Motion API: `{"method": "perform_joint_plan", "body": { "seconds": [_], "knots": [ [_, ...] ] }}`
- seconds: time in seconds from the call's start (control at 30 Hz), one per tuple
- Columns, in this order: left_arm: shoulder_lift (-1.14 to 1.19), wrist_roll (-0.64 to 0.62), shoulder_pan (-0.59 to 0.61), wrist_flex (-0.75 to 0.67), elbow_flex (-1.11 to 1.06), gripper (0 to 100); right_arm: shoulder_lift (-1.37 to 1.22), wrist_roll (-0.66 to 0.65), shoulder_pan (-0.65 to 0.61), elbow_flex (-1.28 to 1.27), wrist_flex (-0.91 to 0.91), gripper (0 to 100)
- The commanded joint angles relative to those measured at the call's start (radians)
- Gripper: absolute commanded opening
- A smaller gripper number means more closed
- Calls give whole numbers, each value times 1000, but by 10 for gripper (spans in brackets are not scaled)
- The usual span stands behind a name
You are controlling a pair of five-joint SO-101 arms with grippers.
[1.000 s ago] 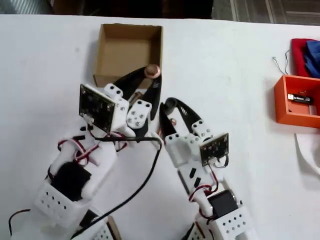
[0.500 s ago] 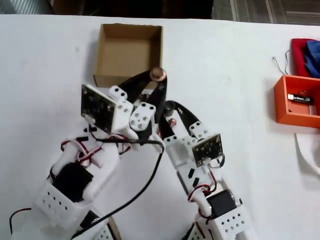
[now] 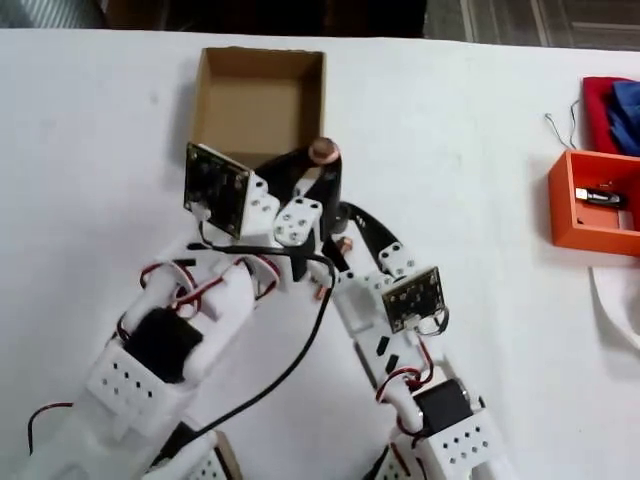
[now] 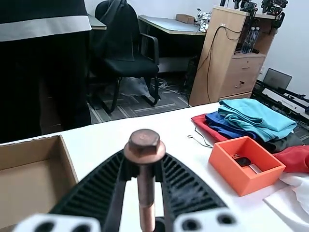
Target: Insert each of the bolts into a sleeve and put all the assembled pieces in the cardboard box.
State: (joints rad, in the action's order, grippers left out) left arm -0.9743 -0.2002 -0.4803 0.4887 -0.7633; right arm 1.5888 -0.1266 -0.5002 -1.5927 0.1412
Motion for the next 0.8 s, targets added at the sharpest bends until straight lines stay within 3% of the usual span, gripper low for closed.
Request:
{"method": "perform_joint_plan", "body": {
  "seconds": [0.0, 0.6, 0.77],
  "knots": [
    [2, -11, -15, -2, 18, 27, -1, -6, -7, 11, -7, 23],
    [2, -5, -49, -2, -79, 27, -1, -6, -7, 11, -2, 23],
    [2, 46, -54, 61, -76, 28, 1, -3, -7, 11, -2, 23]
  ]
}}
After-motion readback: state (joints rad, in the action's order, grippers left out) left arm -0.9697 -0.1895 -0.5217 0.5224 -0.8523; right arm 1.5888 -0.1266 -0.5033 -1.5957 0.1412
